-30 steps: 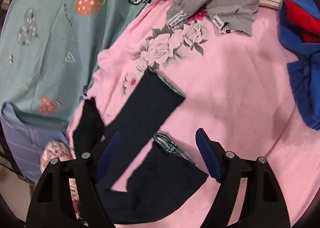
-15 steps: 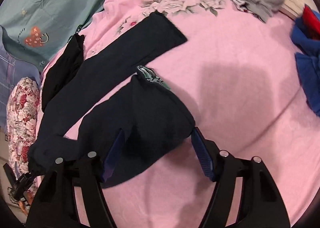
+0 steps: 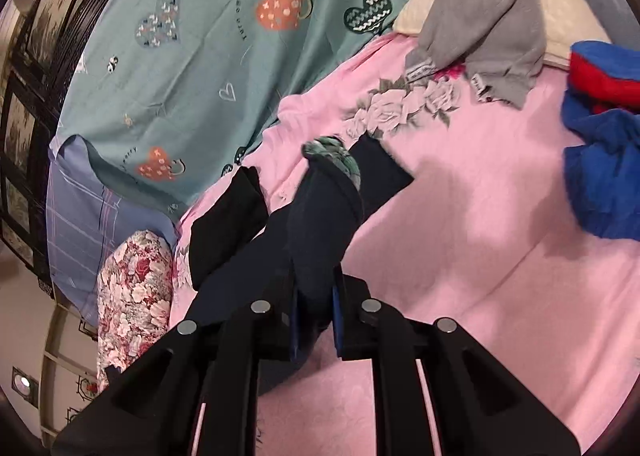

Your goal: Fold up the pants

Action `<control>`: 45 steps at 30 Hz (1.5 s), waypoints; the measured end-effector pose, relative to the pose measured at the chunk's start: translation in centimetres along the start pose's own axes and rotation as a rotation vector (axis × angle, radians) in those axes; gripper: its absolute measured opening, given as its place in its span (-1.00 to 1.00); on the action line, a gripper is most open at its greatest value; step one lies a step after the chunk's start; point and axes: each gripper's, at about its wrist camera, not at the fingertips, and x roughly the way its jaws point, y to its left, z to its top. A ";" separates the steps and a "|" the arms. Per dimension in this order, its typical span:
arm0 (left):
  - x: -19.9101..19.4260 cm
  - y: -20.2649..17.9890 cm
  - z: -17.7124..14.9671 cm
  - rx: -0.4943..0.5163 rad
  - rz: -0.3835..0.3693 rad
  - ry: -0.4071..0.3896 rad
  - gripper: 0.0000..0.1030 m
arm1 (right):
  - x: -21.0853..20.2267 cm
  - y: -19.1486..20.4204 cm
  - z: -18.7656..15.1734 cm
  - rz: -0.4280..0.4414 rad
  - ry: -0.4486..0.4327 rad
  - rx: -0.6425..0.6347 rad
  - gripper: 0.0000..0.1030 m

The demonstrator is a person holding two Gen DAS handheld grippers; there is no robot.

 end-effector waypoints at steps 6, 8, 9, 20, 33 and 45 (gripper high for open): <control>-0.5 -0.9 -0.9 0.049 0.097 -0.023 -0.74 | 1.5 -1.8 -0.9 -0.135 0.050 0.055 -0.74; -3.1 -1.5 -1.4 0.079 0.091 -0.060 -0.74 | 1.4 -2.2 -1.0 -0.125 0.051 0.066 -0.74; -4.4 -1.8 -1.7 0.092 0.088 -0.080 -0.74 | 1.0 -1.8 -1.1 -0.126 0.045 0.052 -0.74; -5.0 -2.0 -4.9 0.232 0.183 0.050 0.15 | -1.6 -4.3 -4.1 -0.297 0.139 0.029 -0.43; -9.9 -3.9 0.0 0.375 0.279 -0.289 0.72 | 4.4 1.4 -2.5 -0.321 0.041 -0.112 0.31; 4.4 -4.7 7.7 0.351 0.257 0.008 0.17 | 11.2 6.1 -3.3 -0.214 0.132 -0.142 0.32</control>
